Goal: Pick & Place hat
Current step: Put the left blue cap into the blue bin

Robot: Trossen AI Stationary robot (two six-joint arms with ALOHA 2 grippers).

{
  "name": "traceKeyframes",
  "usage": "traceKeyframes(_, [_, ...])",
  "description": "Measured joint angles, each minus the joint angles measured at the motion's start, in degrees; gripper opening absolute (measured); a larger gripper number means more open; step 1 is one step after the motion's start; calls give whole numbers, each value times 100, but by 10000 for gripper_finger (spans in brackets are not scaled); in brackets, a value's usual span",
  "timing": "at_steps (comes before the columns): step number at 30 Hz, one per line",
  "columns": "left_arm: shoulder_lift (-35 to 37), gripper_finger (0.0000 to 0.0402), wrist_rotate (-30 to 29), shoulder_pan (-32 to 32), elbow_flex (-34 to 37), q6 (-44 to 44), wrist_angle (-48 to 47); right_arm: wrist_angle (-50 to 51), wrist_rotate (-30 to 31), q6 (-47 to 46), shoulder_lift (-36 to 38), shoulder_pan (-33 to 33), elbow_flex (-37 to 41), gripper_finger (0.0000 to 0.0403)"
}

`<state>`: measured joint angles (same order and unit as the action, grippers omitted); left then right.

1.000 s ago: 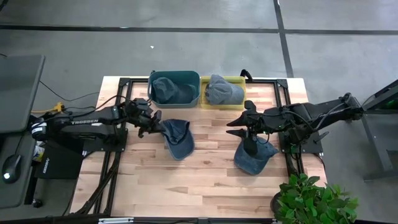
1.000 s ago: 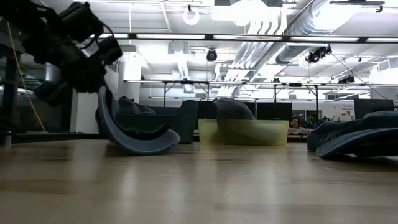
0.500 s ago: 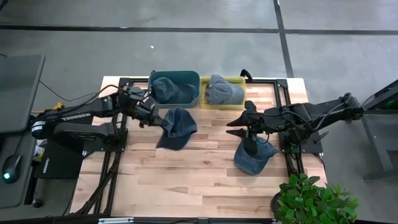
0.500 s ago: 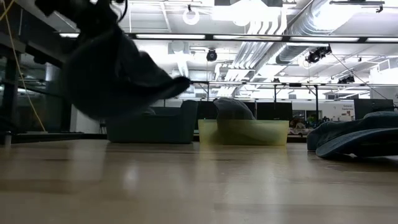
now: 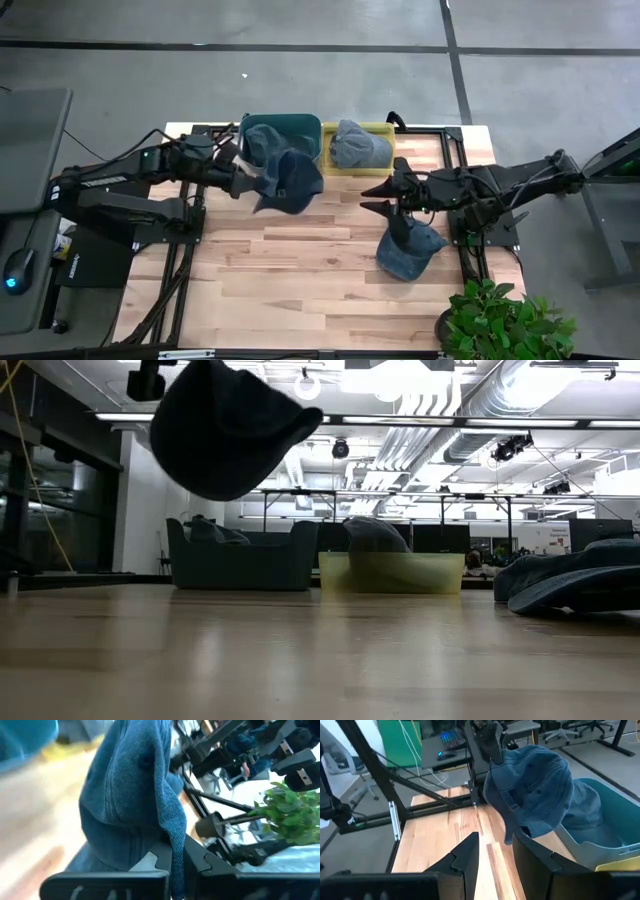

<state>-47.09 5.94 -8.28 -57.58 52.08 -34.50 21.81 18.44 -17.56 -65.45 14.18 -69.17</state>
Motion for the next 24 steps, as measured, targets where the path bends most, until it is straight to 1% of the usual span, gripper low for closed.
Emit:
traceKeyframes(4, [-4,3,-525,95,-81,-574,42,-145,-11,2,-14,-149,0,114])
traceKeyframes(6, [-4,3,-656,84,-101,-881,164,-235,-137,5,-20,-232,0,114])
traceKeyframes(9, [-7,3,-681,80,-101,-1290,535,-306,-320,41,-20,-372,0,114])
traceKeyframes(14, [-4,3,-681,82,-101,-1740,1156,-322,-317,122,-20,-558,0,114])
traceKeyframes(20, [-4,3,-879,82,-101,-2381,2011,-327,-53,326,-20,-748,0,114])
traceKeyframes(24, [-4,3,-1132,82,-101,-2796,2587,-329,112,458,-20,-830,0,114])
